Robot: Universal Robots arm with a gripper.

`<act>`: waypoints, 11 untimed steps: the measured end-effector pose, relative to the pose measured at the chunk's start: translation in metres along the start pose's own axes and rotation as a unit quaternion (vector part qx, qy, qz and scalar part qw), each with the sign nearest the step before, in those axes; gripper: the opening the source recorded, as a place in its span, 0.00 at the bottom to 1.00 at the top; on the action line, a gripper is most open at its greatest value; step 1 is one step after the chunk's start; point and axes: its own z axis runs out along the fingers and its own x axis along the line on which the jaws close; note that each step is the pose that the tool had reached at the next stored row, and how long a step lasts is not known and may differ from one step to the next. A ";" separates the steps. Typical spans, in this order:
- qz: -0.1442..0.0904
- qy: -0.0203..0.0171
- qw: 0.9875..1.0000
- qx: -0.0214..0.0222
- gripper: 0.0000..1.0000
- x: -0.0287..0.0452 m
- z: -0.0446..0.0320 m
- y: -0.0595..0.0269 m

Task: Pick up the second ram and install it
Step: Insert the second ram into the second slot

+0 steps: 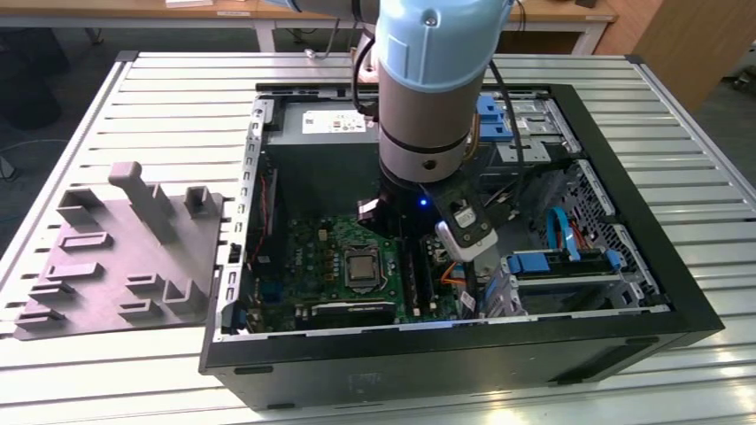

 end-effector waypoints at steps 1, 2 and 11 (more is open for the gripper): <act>0.000 0.000 1.000 0.000 0.12 0.0000 0.0000 0.0000; 0.000 0.000 1.000 0.000 0.12 0.0000 0.0001 0.0000; 0.000 0.000 1.000 0.000 0.12 0.0001 0.0011 -0.0001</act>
